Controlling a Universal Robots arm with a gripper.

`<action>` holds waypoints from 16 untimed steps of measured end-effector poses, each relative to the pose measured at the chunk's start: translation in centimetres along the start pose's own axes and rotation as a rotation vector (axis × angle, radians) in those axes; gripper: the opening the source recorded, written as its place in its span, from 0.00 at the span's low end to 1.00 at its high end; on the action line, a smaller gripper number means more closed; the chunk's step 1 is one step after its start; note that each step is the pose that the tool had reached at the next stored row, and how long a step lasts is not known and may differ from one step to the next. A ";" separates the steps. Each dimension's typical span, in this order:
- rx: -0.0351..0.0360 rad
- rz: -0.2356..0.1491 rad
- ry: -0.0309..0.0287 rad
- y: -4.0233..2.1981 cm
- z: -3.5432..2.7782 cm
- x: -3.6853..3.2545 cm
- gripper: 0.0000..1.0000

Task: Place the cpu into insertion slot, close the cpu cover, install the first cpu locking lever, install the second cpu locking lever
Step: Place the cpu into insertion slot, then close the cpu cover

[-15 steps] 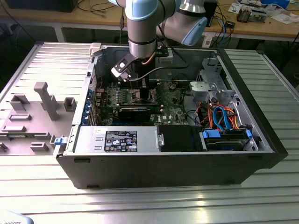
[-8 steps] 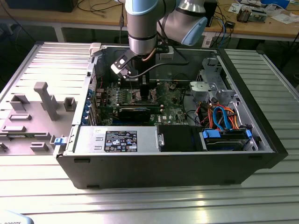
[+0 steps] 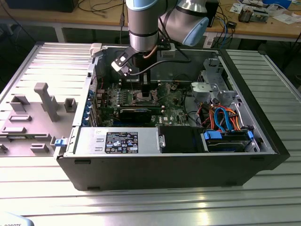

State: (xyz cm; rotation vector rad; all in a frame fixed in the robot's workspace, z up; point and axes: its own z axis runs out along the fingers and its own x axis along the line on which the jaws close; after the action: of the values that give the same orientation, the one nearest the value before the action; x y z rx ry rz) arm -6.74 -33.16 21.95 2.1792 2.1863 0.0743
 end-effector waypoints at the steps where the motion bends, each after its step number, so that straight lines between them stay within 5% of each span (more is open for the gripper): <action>1: -0.0001 0.000 0.0001 0.00 0.00 0.00 0.36; 5: -0.0001 0.000 0.0001 0.00 -0.01 0.00 0.12; 16: 0.0000 0.000 0.0001 0.00 -0.06 0.00 0.11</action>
State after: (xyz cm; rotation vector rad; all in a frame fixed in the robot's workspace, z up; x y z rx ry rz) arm -6.74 -33.16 22.01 2.1792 2.1863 0.0744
